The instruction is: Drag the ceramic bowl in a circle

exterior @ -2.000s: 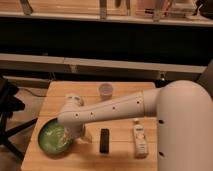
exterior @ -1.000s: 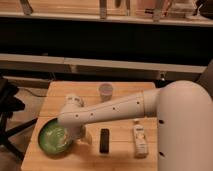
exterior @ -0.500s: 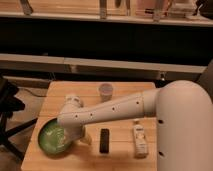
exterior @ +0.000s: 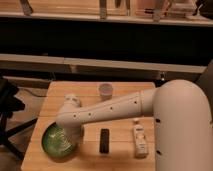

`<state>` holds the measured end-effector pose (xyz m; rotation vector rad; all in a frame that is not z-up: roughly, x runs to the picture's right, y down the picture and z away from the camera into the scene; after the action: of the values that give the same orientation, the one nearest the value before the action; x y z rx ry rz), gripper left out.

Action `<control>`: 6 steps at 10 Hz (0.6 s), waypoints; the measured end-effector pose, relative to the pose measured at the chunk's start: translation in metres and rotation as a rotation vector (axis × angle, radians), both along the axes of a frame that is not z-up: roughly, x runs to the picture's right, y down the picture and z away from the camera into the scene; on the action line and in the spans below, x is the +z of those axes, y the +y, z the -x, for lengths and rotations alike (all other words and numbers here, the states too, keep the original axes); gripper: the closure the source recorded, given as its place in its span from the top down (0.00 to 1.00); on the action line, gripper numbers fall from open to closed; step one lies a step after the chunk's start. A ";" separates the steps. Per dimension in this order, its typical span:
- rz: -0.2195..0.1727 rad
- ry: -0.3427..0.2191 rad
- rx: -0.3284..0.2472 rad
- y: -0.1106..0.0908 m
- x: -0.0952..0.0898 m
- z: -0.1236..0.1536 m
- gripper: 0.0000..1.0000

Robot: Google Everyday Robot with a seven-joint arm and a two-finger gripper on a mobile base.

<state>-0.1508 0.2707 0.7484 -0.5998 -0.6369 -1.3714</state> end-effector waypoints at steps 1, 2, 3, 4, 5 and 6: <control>-0.003 -0.005 -0.001 -0.005 0.003 0.004 0.04; -0.006 -0.007 -0.004 -0.014 0.010 0.008 0.00; -0.010 -0.006 0.001 -0.021 0.015 0.012 0.00; -0.011 -0.005 0.005 -0.024 0.017 0.016 0.00; -0.012 -0.001 0.013 -0.027 0.019 0.018 0.00; -0.014 0.007 0.025 -0.031 0.023 0.018 0.00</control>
<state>-0.1685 0.2394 0.7717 -0.5835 -0.6266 -1.3488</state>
